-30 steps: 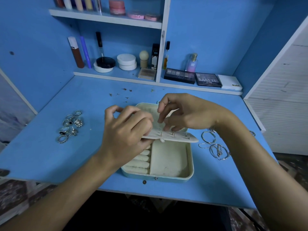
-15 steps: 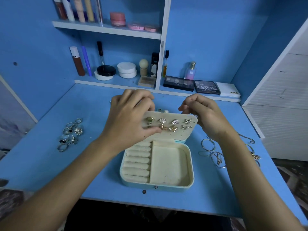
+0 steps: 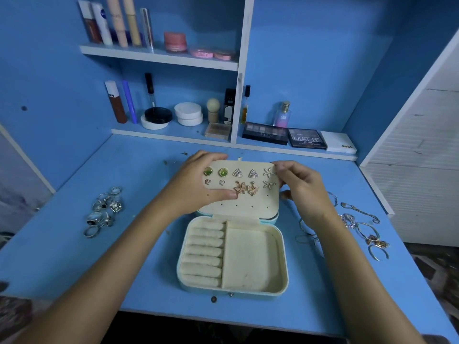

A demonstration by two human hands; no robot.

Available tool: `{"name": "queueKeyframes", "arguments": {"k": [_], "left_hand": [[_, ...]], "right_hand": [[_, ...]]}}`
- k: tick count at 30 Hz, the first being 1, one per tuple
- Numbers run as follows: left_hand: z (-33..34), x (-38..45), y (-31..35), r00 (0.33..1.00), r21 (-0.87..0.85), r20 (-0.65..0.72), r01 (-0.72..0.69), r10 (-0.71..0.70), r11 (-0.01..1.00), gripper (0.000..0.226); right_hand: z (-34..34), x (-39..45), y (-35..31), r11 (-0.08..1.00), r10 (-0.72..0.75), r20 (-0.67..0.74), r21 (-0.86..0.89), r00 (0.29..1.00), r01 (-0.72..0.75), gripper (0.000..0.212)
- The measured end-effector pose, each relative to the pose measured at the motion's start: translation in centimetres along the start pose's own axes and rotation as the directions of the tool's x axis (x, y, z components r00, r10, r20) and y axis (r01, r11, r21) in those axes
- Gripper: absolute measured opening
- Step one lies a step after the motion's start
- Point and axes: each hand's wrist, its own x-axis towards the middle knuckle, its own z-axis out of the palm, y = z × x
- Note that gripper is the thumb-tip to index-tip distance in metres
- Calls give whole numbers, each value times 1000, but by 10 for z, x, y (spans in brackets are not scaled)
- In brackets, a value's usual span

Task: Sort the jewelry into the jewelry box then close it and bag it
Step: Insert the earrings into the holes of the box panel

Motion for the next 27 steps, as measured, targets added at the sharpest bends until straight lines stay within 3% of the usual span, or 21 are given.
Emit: {"name": "queueKeyframes", "arguments": {"k": [7,16,27], "left_hand": [[9,-8,-22,985,-83,-78,144,-151,986,56],[14,-10,-30,982,-103,-99,152,-162,983,31],[18,-9,-34,972,-78,-120,192,-200,978,31]], "right_hand": [[1,4,11,990,9,-44,-138,999,-15,19],[2,7,17,981,57,-65,-181,996,-68,21],[-1,17,19,952,93,-48,-287,995,-102,23]]}}
